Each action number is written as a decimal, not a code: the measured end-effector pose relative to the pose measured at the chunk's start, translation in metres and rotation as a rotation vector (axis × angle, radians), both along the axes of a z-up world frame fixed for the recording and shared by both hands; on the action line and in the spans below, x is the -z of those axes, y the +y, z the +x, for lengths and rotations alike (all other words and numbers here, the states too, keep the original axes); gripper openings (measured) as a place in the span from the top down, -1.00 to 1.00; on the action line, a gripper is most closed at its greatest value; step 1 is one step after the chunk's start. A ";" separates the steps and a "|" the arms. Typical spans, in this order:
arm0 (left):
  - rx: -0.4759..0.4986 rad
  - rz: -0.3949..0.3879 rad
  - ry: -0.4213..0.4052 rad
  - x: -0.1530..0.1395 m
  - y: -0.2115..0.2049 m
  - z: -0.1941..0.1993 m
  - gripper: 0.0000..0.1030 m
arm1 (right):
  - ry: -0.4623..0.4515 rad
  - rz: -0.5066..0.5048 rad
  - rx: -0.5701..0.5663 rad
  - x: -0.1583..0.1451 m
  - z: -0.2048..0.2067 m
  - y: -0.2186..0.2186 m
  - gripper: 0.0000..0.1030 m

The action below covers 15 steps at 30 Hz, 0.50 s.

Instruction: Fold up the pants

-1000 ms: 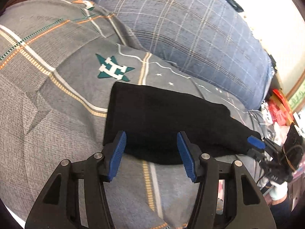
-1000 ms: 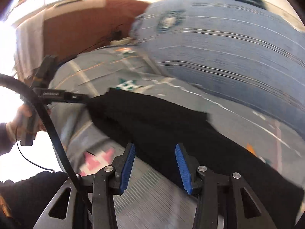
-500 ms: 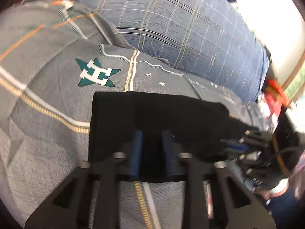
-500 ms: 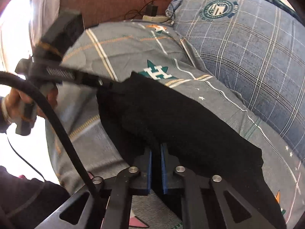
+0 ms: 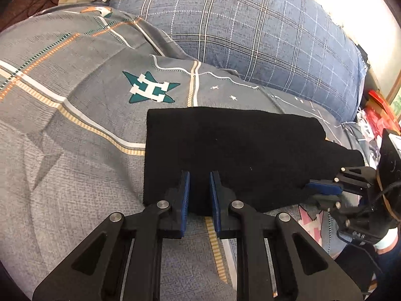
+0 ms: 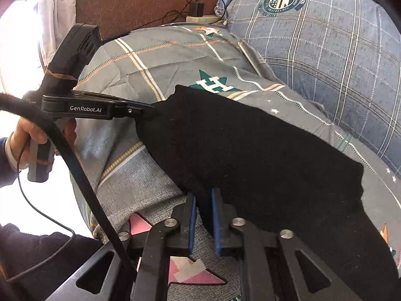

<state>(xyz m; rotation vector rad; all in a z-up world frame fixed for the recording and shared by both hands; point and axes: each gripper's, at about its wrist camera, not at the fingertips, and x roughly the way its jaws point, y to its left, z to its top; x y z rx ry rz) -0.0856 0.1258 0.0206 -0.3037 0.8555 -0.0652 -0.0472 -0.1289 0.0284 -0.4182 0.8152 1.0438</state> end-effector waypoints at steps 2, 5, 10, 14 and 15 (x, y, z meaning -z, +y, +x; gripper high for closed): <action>-0.016 0.002 -0.002 -0.003 0.001 -0.001 0.71 | -0.011 -0.019 -0.008 -0.004 -0.006 0.001 0.30; -0.033 0.017 -0.003 -0.008 0.000 -0.003 0.71 | -0.052 0.000 0.007 -0.016 -0.014 -0.005 0.30; -0.035 0.084 -0.027 -0.020 -0.014 -0.007 0.71 | -0.017 0.077 0.104 -0.033 -0.007 -0.029 0.29; -0.020 0.096 -0.045 -0.028 -0.028 -0.007 0.71 | -0.012 0.071 0.189 -0.036 0.000 -0.050 0.28; -0.016 0.096 -0.046 -0.029 -0.030 -0.005 0.68 | -0.007 0.077 0.206 -0.037 0.001 -0.056 0.28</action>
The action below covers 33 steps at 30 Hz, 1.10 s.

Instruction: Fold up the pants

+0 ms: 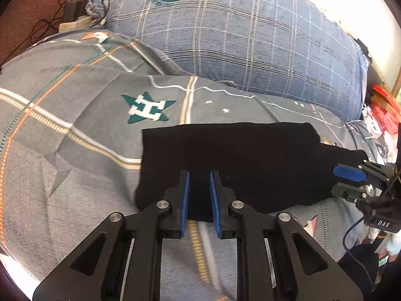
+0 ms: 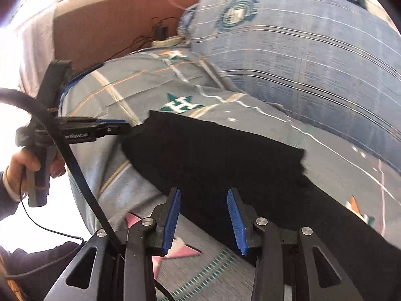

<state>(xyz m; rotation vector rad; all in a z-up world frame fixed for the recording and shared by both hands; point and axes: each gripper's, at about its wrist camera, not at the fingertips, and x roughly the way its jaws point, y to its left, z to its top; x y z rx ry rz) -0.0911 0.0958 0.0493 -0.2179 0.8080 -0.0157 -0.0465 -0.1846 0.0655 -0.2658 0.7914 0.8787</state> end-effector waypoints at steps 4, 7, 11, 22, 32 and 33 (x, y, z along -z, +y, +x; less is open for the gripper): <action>0.013 -0.011 0.006 0.000 -0.011 0.004 0.59 | 0.017 0.052 0.083 -0.009 0.005 -0.027 0.28; 0.021 -0.019 0.016 0.000 -0.019 0.008 0.59 | 0.025 0.075 0.139 -0.011 0.007 -0.046 0.28; 0.048 -0.002 0.018 -0.002 -0.035 0.011 0.59 | 0.023 0.107 0.223 -0.014 0.008 -0.069 0.27; 0.103 0.037 0.022 -0.002 -0.072 0.022 0.59 | 0.056 0.171 0.367 -0.006 0.001 -0.124 0.21; 0.158 0.083 0.005 -0.012 -0.108 0.034 0.59 | 0.074 0.173 0.442 0.005 -0.006 -0.151 0.02; 0.164 0.086 0.002 -0.014 -0.112 0.035 0.59 | 0.075 0.175 0.447 0.006 -0.006 -0.153 0.02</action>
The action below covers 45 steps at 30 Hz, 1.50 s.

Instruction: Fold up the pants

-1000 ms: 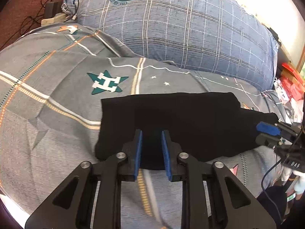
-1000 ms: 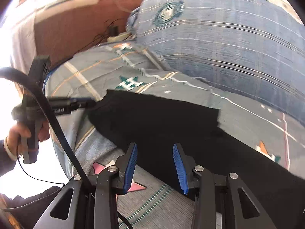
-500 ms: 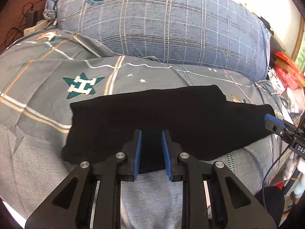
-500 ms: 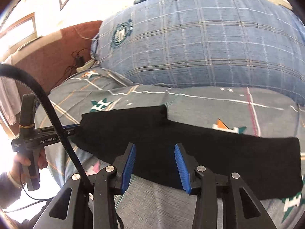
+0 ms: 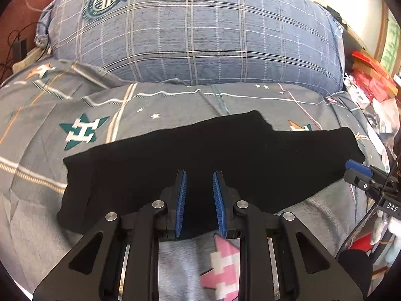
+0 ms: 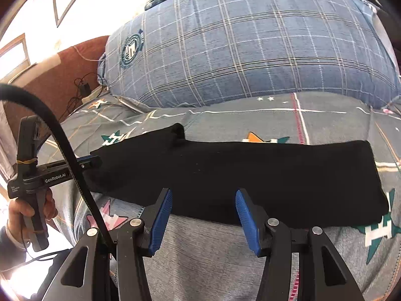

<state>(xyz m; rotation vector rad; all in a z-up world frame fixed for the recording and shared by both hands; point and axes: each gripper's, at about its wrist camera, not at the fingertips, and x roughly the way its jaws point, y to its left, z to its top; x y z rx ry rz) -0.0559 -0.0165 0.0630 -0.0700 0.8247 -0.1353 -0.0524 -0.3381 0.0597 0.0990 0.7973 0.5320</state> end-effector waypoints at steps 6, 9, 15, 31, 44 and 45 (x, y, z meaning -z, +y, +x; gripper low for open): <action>0.029 0.016 -0.013 -0.005 -0.019 0.007 0.59 | 0.014 0.010 0.031 0.001 0.001 -0.009 0.02; 0.046 0.019 -0.012 -0.005 -0.028 0.011 0.59 | 0.013 0.003 0.042 0.001 0.001 -0.013 0.02; 0.082 0.022 -0.006 -0.003 -0.047 0.017 0.59 | 0.029 0.014 0.081 0.005 0.002 -0.029 0.01; 0.376 -0.096 0.126 0.003 -0.132 0.063 0.59 | 0.115 0.105 0.260 0.033 -0.006 -0.098 -0.07; 0.735 -0.083 0.218 0.013 -0.256 0.142 0.59 | 0.104 0.335 0.363 0.043 -0.005 -0.161 -0.07; 0.758 -0.065 0.219 0.014 -0.266 0.145 0.59 | 0.103 0.345 0.363 0.042 -0.004 -0.162 -0.07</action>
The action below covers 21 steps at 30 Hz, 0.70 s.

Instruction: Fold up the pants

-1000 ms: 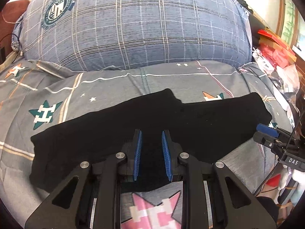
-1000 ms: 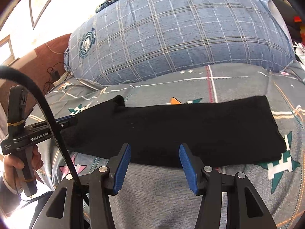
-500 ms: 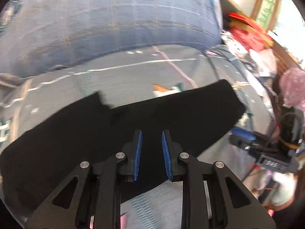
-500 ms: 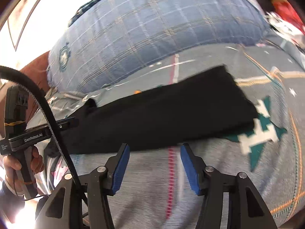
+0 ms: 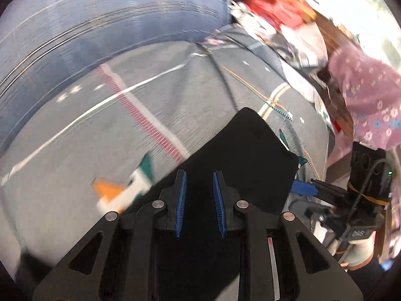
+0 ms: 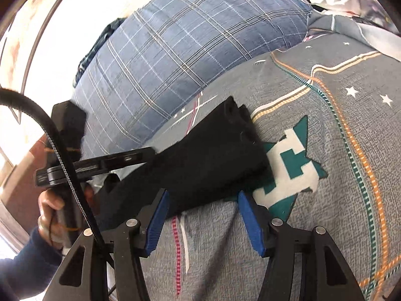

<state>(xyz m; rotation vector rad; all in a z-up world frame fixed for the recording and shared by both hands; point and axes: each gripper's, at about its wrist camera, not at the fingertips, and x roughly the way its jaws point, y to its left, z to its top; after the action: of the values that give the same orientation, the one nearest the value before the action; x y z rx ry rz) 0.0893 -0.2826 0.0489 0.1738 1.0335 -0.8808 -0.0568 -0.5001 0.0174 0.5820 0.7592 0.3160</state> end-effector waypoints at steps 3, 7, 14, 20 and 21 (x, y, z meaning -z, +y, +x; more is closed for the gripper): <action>0.101 0.032 -0.008 0.005 -0.032 0.008 0.59 | -0.008 0.009 -0.007 0.001 0.001 -0.002 -0.07; 0.181 0.018 0.012 0.009 -0.059 0.019 0.56 | -0.025 0.013 -0.022 0.001 -0.002 -0.005 -0.07; 0.259 -0.023 0.043 0.016 -0.090 0.022 -0.05 | -0.052 0.011 -0.027 0.005 0.001 -0.007 -0.07; 0.335 -0.045 -0.023 0.020 -0.100 0.014 -0.16 | -0.084 0.002 -0.013 0.006 0.003 -0.004 -0.08; 0.337 -0.045 -0.030 0.021 -0.101 0.013 -0.13 | -0.092 -0.004 -0.011 0.006 0.004 -0.003 -0.06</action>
<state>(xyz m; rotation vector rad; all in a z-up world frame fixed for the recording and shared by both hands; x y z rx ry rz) 0.1026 -0.3832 0.0281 0.3287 0.9703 -1.2020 -0.0533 -0.5032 0.0118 0.5561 0.6750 0.3493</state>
